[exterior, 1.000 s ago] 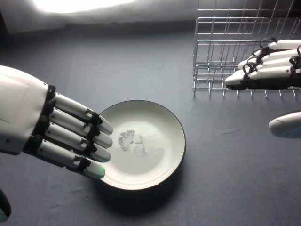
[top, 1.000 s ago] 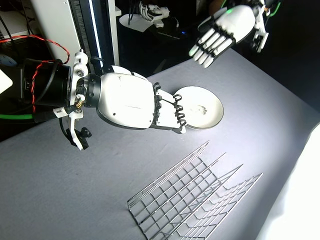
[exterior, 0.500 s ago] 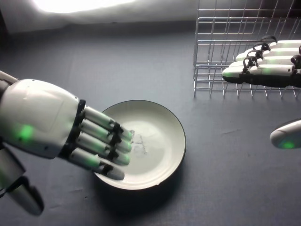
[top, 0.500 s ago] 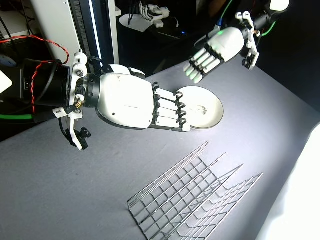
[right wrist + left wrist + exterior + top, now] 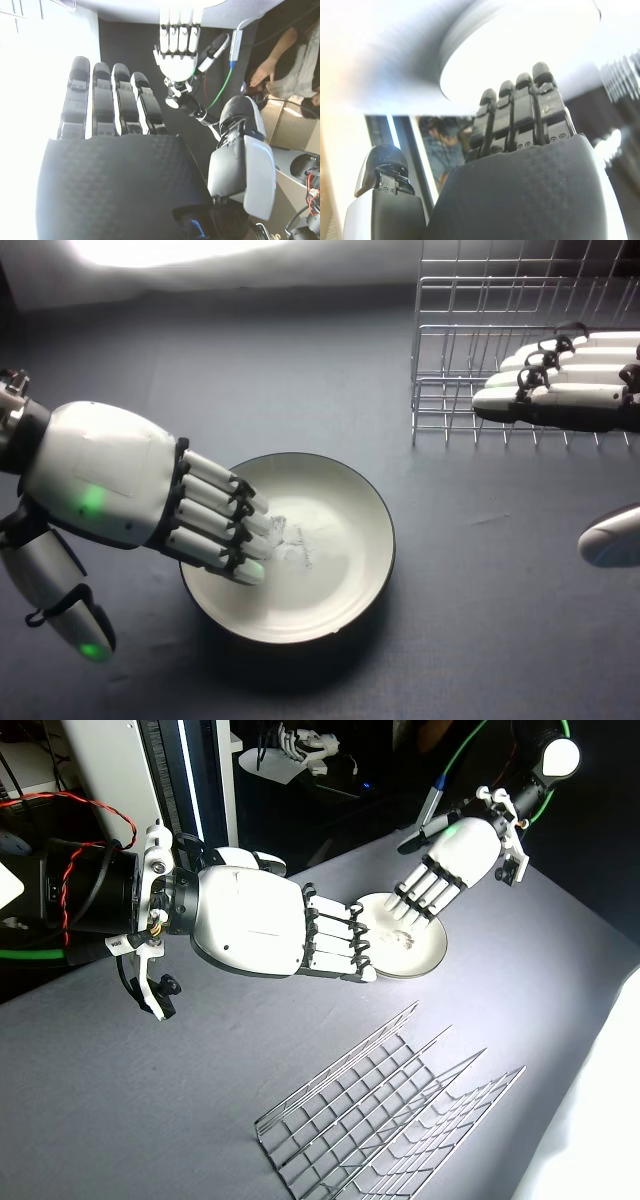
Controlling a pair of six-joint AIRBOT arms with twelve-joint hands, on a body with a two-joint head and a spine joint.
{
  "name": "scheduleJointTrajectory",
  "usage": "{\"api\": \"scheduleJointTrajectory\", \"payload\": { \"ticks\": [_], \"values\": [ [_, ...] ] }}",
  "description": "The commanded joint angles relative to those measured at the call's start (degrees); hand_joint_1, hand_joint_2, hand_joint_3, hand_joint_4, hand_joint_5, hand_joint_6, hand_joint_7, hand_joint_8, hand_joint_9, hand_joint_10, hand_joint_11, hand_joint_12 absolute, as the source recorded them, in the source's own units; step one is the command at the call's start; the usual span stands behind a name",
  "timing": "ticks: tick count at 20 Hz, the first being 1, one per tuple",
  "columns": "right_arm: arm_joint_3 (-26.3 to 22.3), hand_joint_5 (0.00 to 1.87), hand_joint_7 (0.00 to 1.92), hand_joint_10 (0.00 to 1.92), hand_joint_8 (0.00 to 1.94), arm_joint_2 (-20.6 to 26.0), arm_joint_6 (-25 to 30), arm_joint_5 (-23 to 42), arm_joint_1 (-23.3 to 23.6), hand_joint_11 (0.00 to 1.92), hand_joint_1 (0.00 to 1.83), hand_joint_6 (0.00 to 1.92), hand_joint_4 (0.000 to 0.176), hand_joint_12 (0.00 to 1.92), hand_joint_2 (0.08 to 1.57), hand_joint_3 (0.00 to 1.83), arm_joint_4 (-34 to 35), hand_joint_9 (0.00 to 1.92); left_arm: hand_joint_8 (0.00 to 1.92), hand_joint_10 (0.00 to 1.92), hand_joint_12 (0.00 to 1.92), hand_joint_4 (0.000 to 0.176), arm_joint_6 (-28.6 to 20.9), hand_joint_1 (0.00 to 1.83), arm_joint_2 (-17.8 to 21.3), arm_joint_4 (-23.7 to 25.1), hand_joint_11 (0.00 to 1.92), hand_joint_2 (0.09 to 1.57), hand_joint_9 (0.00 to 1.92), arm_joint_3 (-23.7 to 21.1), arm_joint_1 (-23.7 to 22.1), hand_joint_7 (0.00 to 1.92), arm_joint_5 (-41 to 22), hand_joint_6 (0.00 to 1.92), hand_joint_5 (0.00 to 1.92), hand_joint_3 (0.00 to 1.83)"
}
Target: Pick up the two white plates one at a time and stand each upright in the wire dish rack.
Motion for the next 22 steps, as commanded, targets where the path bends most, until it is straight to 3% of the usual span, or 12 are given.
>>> {"api": "scheduleJointTrajectory", "payload": {
  "ticks": [1,5,9,17,22],
  "values": [
    [0.1,0.00,0.01,0.00,0.01,0.2,0.2,5.8,0.0,0.01,0.00,0.00,0.000,0.03,1.08,0.00,2.6,0.00,0.00,0.00,0.19,0.000,-0.1,0.00,-0.1,-4.1,0.00,1.08,0.04,0.4,0.1,0.05,-2.0,0.00,0.05,0.00],
    [0.9,0.00,0.00,0.00,0.00,0.3,-0.4,8.5,-1.2,0.00,0.00,0.00,0.000,0.00,1.07,0.00,2.0,0.00,0.00,0.00,0.16,0.000,0.4,0.00,-0.5,-4.1,0.00,1.08,0.03,1.9,1.6,0.04,-2.1,0.00,0.05,0.00],
    [2.2,0.00,0.00,0.00,0.00,0.1,-0.4,9.7,-0.5,0.01,0.00,0.00,0.000,0.01,1.10,0.01,-6.3,0.00,0.00,0.00,0.11,0.000,0.9,0.00,-1.0,-4.1,0.00,1.08,0.02,3.6,2.2,0.03,-2.3,0.00,0.05,0.00],
    [6.5,0.00,0.00,0.00,0.00,-5.3,-0.4,8.6,11.0,0.00,0.09,0.00,0.000,0.00,1.13,0.01,-24.7,0.00,0.00,0.00,0.17,0.000,1.3,0.00,-1.0,-3.3,0.00,1.11,0.04,5.6,2.6,0.06,-2.8,0.00,0.07,0.01],
    [7.3,0.00,0.00,0.00,0.00,-6.5,-0.2,7.3,11.7,0.00,0.01,0.00,0.000,0.00,1.22,0.01,-25.4,0.00,0.00,0.00,0.14,0.000,1.6,0.00,-0.9,-2.3,0.00,1.10,0.04,6.8,2.9,0.06,-3.2,0.00,0.06,0.00]
  ]
}}
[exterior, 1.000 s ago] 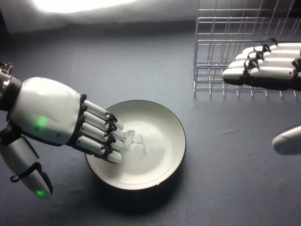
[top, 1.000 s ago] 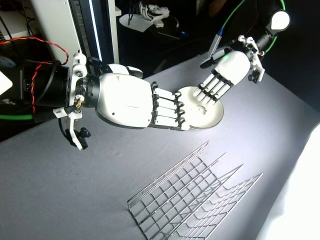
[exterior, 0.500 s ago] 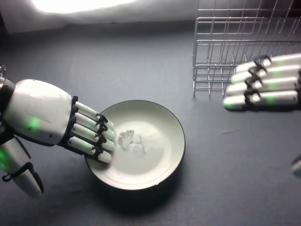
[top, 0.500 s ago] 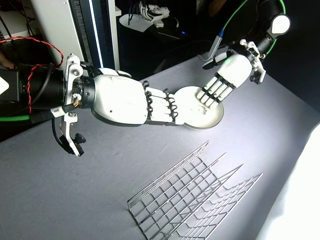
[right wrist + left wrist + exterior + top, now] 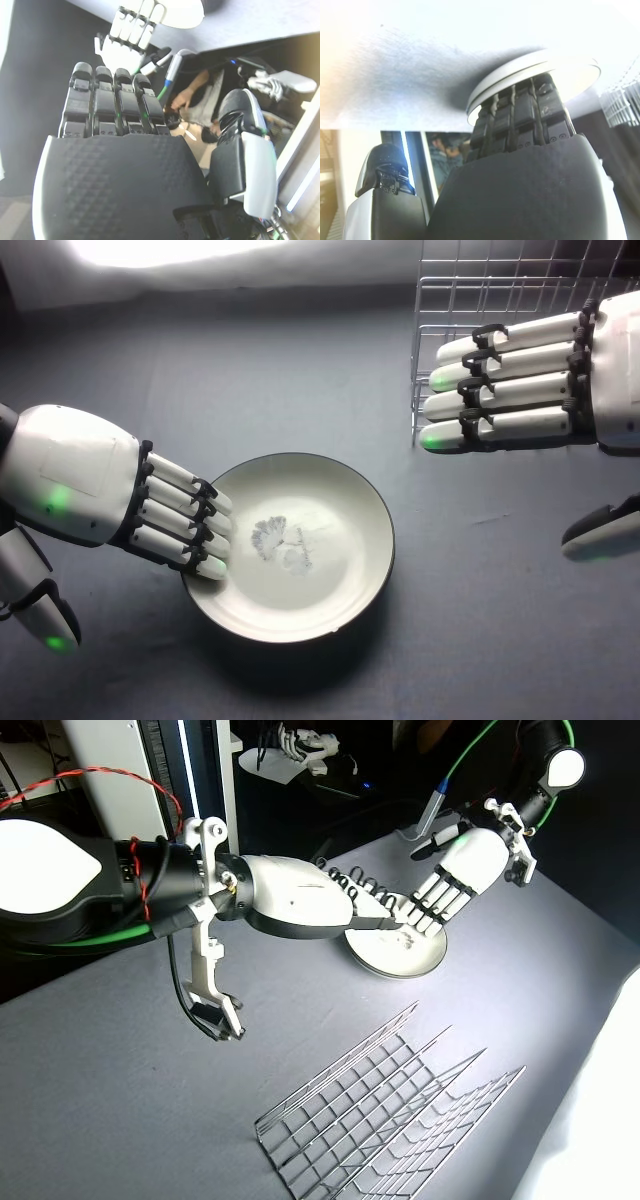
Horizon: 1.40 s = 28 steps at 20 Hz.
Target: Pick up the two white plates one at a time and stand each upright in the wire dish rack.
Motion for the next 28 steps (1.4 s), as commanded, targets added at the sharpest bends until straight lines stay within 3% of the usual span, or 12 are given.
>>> {"api": "scheduleJointTrajectory", "payload": {
  "ticks": [1,9,10,11,12,15,17,18,23,26,28],
  "values": [
    [0.0,0.00,0.00,0.00,0.00,0.2,-0.1,3.0,-0.1,0.00,0.00,0.00,0.000,0.00,1.22,0.01,3.3,0.00,0.01,0.00,0.14,0.000,0.2,0.00,0.2,-2.2,0.00,1.10,0.04,0.6,0.3,0.06,-1.1,0.01,0.07,0.00],
    [0.1,0.00,0.00,0.00,0.00,0.2,-0.2,4.3,-2.1,0.01,0.00,0.00,0.000,0.00,1.22,0.00,3.6,0.00,0.00,0.00,0.11,0.000,1.2,0.00,0.1,-0.9,0.00,1.10,0.03,0.0,1.8,0.05,-0.6,0.00,0.06,0.00],
    [0.1,0.00,0.00,0.00,0.00,0.3,-0.2,4.4,-2.1,0.00,0.14,0.00,0.000,0.00,1.26,0.01,3.6,0.00,0.00,0.00,0.12,0.000,1.4,0.00,0.0,-0.4,0.00,1.09,0.04,-0.3,1.9,0.06,-0.5,0.00,0.06,0.00],
    [0.1,0.00,0.00,0.00,0.00,0.3,-0.2,4.4,-2.1,0.00,0.14,0.00,0.000,0.00,1.26,0.01,3.6,0.00,0.00,0.00,0.12,0.000,1.6,0.00,-0.2,-0.1,0.00,1.09,0.04,-0.4,2.0,0.06,-0.2,0.00,0.06,0.00],
    [0.1,0.00,0.00,0.00,0.00,0.3,-0.2,4.6,-2.1,0.00,0.38,0.00,0.000,0.00,1.27,0.01,3.6,0.00,0.00,0.00,0.12,0.000,1.8,0.00,-0.3,0.1,0.00,1.09,0.03,-0.6,2.2,0.06,-0.1,0.00,0.05,0.00],
    [0.1,0.00,0.00,0.00,0.00,0.5,-0.2,4.7,-2.1,0.00,0.54,0.00,0.000,0.00,1.28,0.00,3.6,0.00,0.00,0.00,0.12,0.000,2.1,0.00,-0.7,0.1,0.00,1.08,0.04,-0.9,2.8,0.06,0.7,0.00,0.06,0.00],
    [0.1,0.00,0.00,0.00,0.00,0.5,-0.2,5.1,-2.1,0.00,0.87,0.00,0.000,0.00,1.23,0.00,3.6,0.00,0.00,0.00,0.17,0.000,2.2,0.00,-1.1,0.1,0.00,1.09,0.06,-1.1,3.5,0.08,1.4,0.00,0.07,0.00],
    [0.1,0.00,0.00,0.00,0.00,0.5,-0.2,5.1,-2.2,0.00,0.94,0.00,0.000,0.00,1.21,0.00,3.6,0.00,0.00,0.00,0.13,0.000,2.3,0.00,-1.3,0.1,0.00,1.09,0.05,-1.3,3.9,0.07,1.8,0.00,0.06,0.00],
    [0.1,0.01,0.00,0.00,0.00,0.7,-0.2,5.3,-2.7,0.01,1.15,0.00,0.000,0.01,1.13,0.00,3.6,0.00,0.00,0.00,0.18,0.000,2.3,0.00,-2.4,-0.4,0.00,1.09,0.05,-2.6,4.9,0.07,4.0,0.00,0.07,0.00],
    [0.1,0.05,0.02,0.00,0.00,0.8,-0.2,5.4,-2.8,0.00,1.21,0.01,0.000,0.22,1.07,0.00,3.6,0.02,0.00,0.00,0.16,0.000,2.3,0.00,-3.2,-0.9,0.00,1.08,0.05,-3.7,4.9,0.07,5.4,0.00,0.07,0.00],
    [0.1,0.04,0.03,0.01,0.00,0.8,-0.2,5.4,-3.0,0.00,1.22,0.00,0.000,0.26,1.05,0.00,3.6,0.03,0.00,0.00,0.19,0.000,2.3,0.00,-3.9,-1.3,0.00,1.08,0.06,-4.2,4.9,0.08,6.4,0.00,0.07,0.00]
  ]
}}
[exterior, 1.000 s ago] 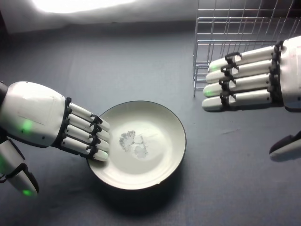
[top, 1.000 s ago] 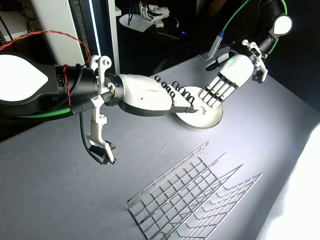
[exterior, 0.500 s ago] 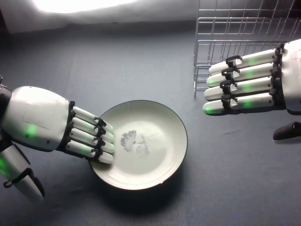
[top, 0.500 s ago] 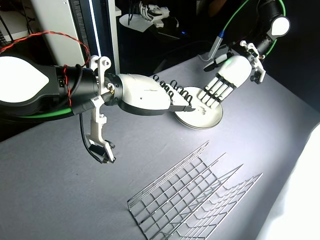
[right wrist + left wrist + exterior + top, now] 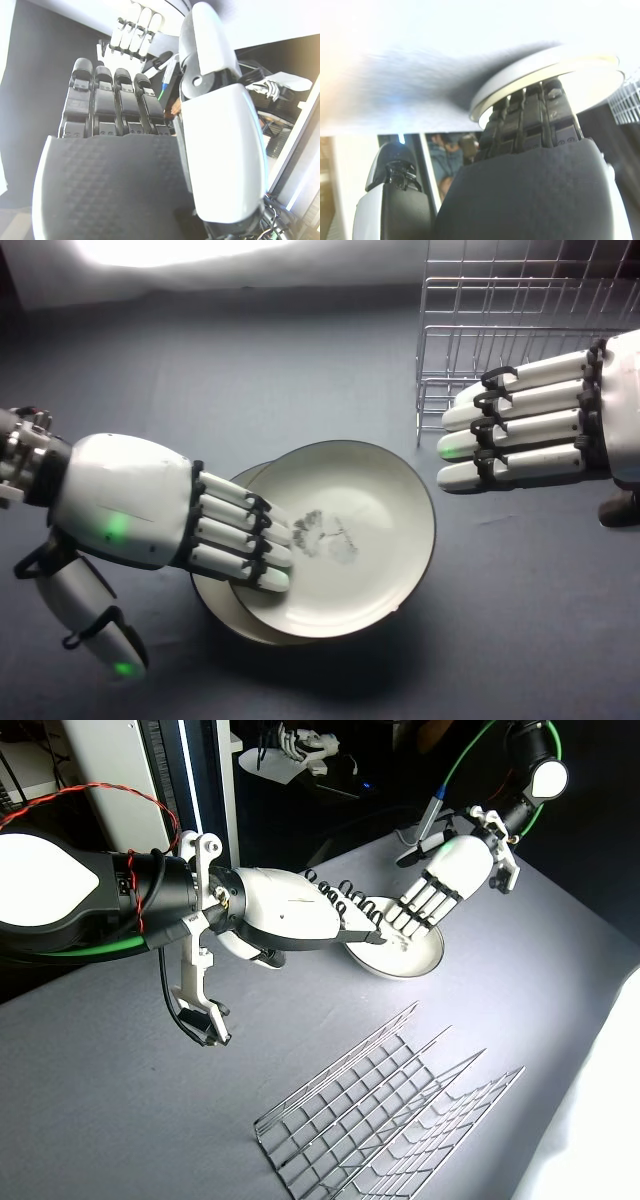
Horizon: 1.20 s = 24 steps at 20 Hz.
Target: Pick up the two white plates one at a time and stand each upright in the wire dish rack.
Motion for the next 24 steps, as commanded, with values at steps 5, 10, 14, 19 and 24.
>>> {"api": "scheduleJointTrajectory", "payload": {
  "ticks": [5,10,14,19,24],
  "values": [
    [0.1,0.03,0.02,0.00,0.00,0.5,-0.1,3.5,-0.7,0.00,1.18,0.00,0.000,0.23,1.05,0.00,3.4,0.01,0.00,0.00,0.16,0.000,-0.3,0.00,-2.6,1.8,0.00,1.08,0.04,-1.9,-0.2,0.06,3.0,0.00,0.07,0.00],
    [0.1,0.00,0.00,0.00,0.00,-0.4,-0.1,2.3,-3.3,0.00,1.18,0.00,0.000,0.17,1.05,0.00,3.4,0.00,0.00,0.00,0.17,0.000,-0.3,0.00,-4.1,1.4,0.00,1.09,0.05,-1.8,-1.4,0.07,3.5,0.00,0.06,0.00],
    [0.1,0.00,0.00,0.00,0.00,-2.7,-0.2,0.6,-3.9,0.00,1.20,0.00,0.000,0.18,1.05,0.00,3.4,0.00,0.00,0.00,0.16,0.000,-0.4,0.00,-5.0,1.4,0.00,1.09,0.05,-1.4,-2.5,0.06,3.7,0.00,0.06,0.00],
    [0.4,0.02,0.00,0.00,0.00,-6.6,-0.3,-2.7,-2.9,0.00,1.21,0.00,0.000,0.25,1.02,0.00,3.4,0.00,0.00,0.00,0.14,0.000,-0.5,0.00,-5.0,1.3,0.00,1.08,0.04,-1.4,-2.6,0.05,3.8,0.00,0.06,0.00],
    [3.4,0.03,0.01,0.00,0.00,-11.8,-0.3,-5.1,-2.8,0.00,1.20,0.00,0.000,0.28,1.01,0.00,3.4,0.00,0.00,0.00,0.17,0.000,-0.5,0.00,-5.0,1.3,0.00,1.07,0.05,-1.3,-2.5,0.06,3.7,0.00,0.06,0.00]
  ]
}}
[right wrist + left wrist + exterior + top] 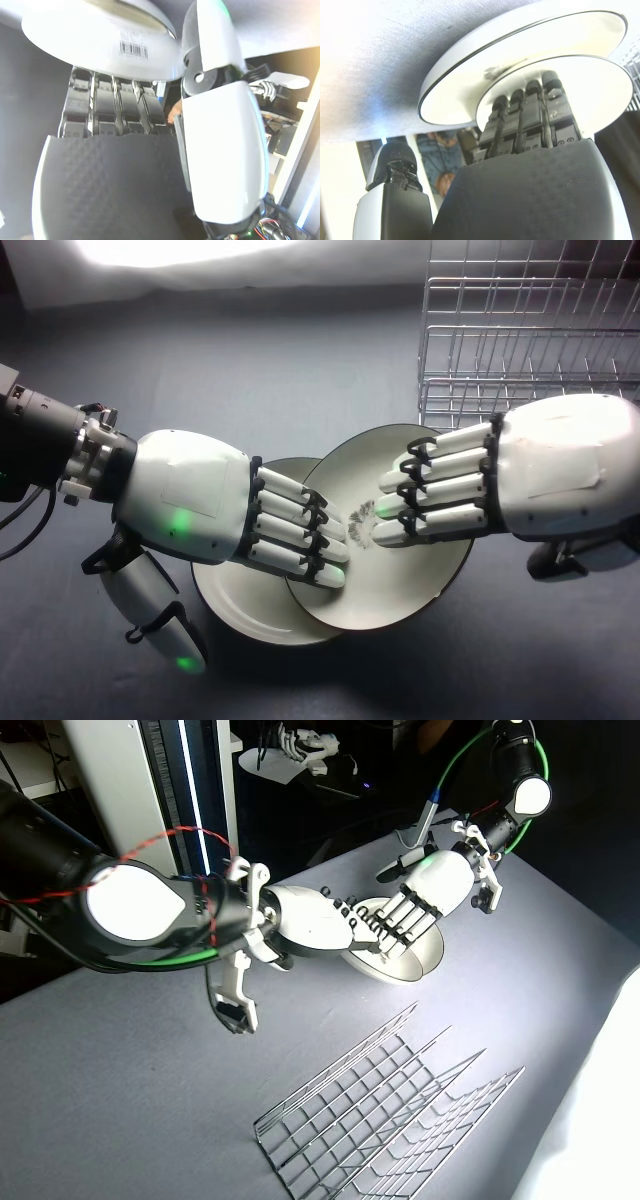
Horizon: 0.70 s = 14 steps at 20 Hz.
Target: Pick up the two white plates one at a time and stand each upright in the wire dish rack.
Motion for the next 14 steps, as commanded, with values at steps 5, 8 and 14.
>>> {"api": "scheduleJointTrajectory", "payload": {
  "ticks": [5,8,14],
  "values": [
    [3.3,0.05,0.03,0.00,0.00,-3.7,-0.3,2.3,0.8,0.00,1.21,0.00,0.000,0.26,1.04,0.00,2.9,0.01,0.00,0.00,0.16,0.000,-0.2,0.00,-1.1,0.9,0.00,1.08,0.05,-0.2,0.6,0.06,0.9,0.00,0.07,0.00],
    [4.8,0.07,0.06,0.01,0.00,-6.0,-0.3,1.7,1.0,0.00,1.21,0.00,0.000,0.37,1.04,0.00,2.9,0.05,0.00,0.00,0.13,0.000,-0.2,0.00,-1.1,0.8,0.00,1.08,0.04,-0.2,0.6,0.06,0.8,0.00,0.06,0.00],
    [5.3,0.14,0.14,0.01,0.01,-8.0,-0.5,0.3,1.0,0.00,1.17,0.01,0.000,0.58,1.08,0.01,2.9,0.12,0.00,0.00,0.13,0.000,-0.2,0.00,-1.1,0.7,0.00,1.08,0.04,0.0,0.9,0.06,0.8,0.00,0.05,0.00]
  ]
}}
